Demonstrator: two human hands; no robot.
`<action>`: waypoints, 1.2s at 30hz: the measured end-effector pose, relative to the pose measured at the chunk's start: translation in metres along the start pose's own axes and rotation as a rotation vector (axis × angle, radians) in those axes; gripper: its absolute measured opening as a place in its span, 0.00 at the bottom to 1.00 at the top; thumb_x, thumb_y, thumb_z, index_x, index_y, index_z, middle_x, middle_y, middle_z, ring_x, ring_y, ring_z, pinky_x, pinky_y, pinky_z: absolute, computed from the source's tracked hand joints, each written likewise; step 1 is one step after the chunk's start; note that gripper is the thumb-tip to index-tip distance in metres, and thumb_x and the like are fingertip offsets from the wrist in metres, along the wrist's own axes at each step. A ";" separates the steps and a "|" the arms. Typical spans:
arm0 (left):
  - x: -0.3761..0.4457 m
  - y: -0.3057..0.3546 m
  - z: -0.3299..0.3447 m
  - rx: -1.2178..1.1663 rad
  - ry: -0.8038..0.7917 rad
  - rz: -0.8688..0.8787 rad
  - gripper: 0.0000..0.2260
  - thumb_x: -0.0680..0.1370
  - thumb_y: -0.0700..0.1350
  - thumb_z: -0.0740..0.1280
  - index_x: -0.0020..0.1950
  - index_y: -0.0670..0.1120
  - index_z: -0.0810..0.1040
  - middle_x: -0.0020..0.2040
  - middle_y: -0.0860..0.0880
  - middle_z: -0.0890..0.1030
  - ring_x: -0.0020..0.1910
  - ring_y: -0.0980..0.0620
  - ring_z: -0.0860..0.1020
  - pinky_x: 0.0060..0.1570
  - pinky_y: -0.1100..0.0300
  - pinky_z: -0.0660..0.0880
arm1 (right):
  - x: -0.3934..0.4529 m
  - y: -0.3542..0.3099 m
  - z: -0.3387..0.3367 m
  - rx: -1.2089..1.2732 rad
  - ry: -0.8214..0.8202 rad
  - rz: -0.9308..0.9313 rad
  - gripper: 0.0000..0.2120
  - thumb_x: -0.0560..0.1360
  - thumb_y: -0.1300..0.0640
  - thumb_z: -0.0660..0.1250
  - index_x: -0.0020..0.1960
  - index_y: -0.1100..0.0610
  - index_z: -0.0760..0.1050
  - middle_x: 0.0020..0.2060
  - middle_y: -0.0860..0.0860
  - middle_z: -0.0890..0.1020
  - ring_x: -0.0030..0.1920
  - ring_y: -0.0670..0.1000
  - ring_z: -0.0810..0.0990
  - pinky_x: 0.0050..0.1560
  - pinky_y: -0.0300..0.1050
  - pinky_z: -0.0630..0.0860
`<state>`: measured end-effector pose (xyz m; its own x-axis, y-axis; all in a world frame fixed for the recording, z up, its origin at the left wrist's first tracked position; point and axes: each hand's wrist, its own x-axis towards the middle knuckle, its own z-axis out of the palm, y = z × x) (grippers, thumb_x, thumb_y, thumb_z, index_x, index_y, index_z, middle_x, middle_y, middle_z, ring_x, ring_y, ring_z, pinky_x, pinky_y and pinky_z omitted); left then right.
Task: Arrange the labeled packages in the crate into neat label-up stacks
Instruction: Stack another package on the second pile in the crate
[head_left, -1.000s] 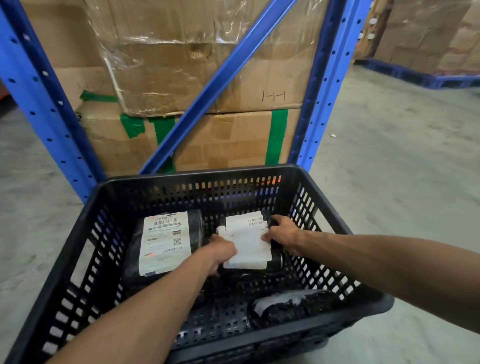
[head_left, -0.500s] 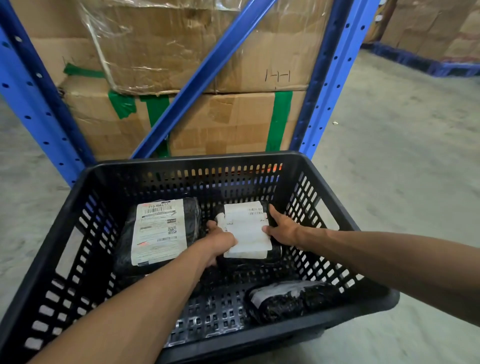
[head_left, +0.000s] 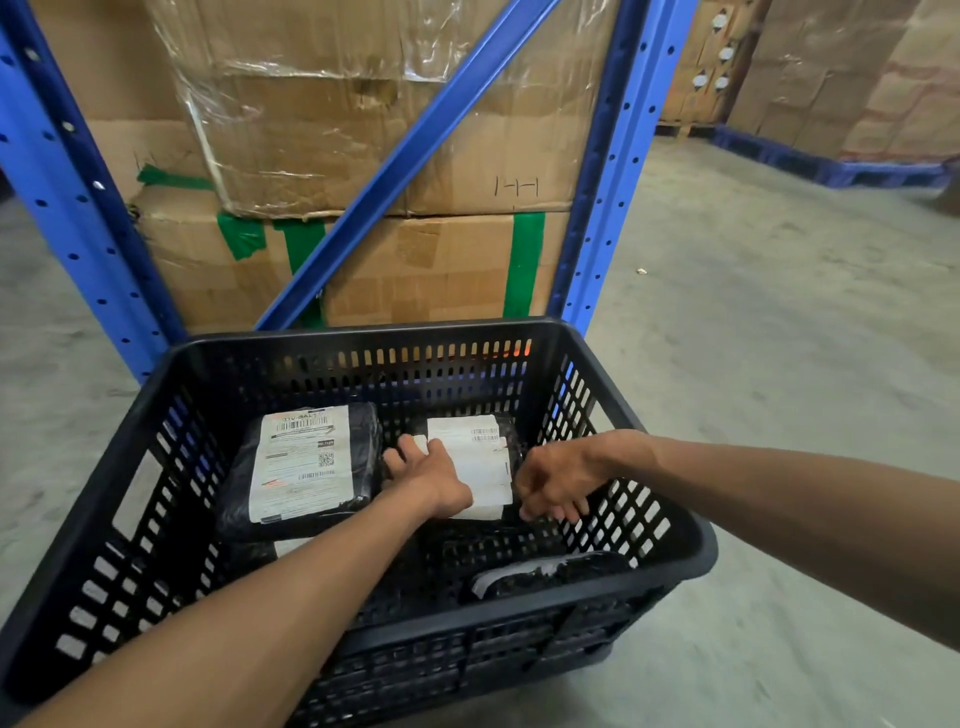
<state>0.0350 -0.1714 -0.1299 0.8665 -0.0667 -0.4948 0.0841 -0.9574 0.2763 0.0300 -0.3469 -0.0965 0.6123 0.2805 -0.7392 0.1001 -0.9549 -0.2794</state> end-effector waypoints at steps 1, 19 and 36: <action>-0.003 0.001 -0.001 0.035 -0.015 0.030 0.27 0.75 0.47 0.67 0.72 0.41 0.65 0.76 0.38 0.56 0.71 0.37 0.60 0.65 0.47 0.69 | -0.002 -0.001 0.004 0.006 -0.067 0.028 0.09 0.81 0.56 0.65 0.42 0.55 0.75 0.37 0.55 0.79 0.38 0.57 0.81 0.40 0.48 0.81; -0.025 -0.004 0.029 -0.256 -0.752 -0.005 0.19 0.82 0.57 0.56 0.72 0.59 0.69 0.36 0.50 0.68 0.29 0.54 0.63 0.34 0.61 0.64 | -0.024 -0.003 0.035 -0.419 -0.198 0.029 0.11 0.79 0.59 0.67 0.59 0.64 0.78 0.55 0.63 0.83 0.54 0.65 0.84 0.58 0.62 0.81; -0.023 -0.017 -0.011 -1.166 0.158 0.111 0.31 0.69 0.71 0.66 0.40 0.42 0.86 0.32 0.50 0.87 0.39 0.51 0.83 0.38 0.60 0.71 | -0.051 0.003 -0.036 0.248 0.404 -0.221 0.12 0.80 0.65 0.61 0.39 0.56 0.71 0.35 0.52 0.75 0.40 0.51 0.73 0.44 0.42 0.72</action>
<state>0.0195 -0.1500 -0.1141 0.9417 -0.0197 -0.3360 0.3321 -0.1081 0.9370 0.0276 -0.3681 -0.0374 0.8563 0.3659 -0.3645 0.1022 -0.8118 -0.5750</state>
